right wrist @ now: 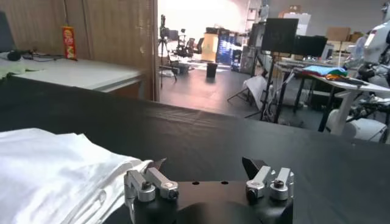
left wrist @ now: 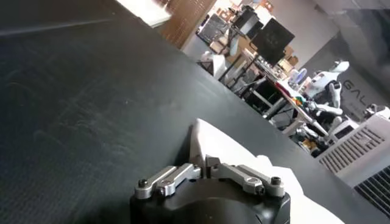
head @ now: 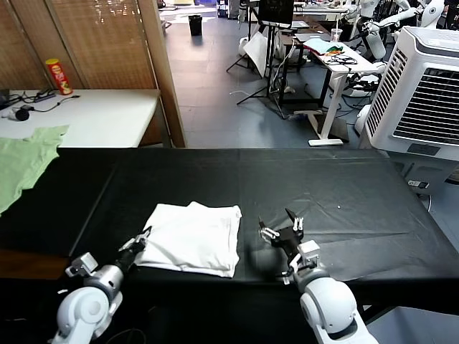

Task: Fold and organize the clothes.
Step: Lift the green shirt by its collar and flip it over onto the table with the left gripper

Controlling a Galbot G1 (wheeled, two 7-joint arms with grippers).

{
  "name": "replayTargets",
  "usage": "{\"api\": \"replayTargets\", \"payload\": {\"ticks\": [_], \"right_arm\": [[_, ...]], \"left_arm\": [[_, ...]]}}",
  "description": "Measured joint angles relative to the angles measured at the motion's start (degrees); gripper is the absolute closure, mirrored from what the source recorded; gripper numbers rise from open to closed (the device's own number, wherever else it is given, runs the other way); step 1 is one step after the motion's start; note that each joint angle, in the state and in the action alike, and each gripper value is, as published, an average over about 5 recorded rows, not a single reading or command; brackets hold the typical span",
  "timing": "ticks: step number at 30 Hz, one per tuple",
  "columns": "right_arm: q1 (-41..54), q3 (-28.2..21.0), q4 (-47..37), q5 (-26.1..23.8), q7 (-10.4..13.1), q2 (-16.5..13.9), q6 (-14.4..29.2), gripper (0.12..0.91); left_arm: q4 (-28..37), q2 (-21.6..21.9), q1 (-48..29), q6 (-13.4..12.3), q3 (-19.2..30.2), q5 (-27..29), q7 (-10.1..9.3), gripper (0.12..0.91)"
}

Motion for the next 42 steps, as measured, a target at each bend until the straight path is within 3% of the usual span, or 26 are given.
{"api": "replayTargets", "payload": {"ticks": [11,20,24,28,33,42], "right_arm": [[-1.05,1.04,0.06,-0.26,0.17,0.06,0.27,0.227],[-1.33,1.11,0.07,-0.33,0.29,0.47,0.34,0.227],[-1.76,0.77,-0.30,-0.73,0.33,1.08,0.68,0.227],[-2.38,0.51,-0.81,-1.26,0.32,1.62,1.11,0.227],[-3.33,0.13,-1.02,-1.76,0.28,1.77,1.50,0.227],[-4.73,0.06,0.27,-0.95,0.11,1.07,1.32,0.227]], "left_arm": [[-3.22,6.13,2.13,-2.69,-4.40,23.07,1.14,0.885],[-2.93,15.03,3.70,-5.85,-11.99,36.11,2.15,0.885],[-4.26,18.30,4.14,-6.99,-15.58,42.65,1.85,0.885],[-7.47,18.85,4.82,-7.46,-16.52,48.88,0.86,0.885],[-11.24,15.53,5.22,-7.58,-11.62,53.23,-0.96,0.885],[-7.90,5.02,2.17,-9.00,8.66,53.92,-2.94,0.885]]}}
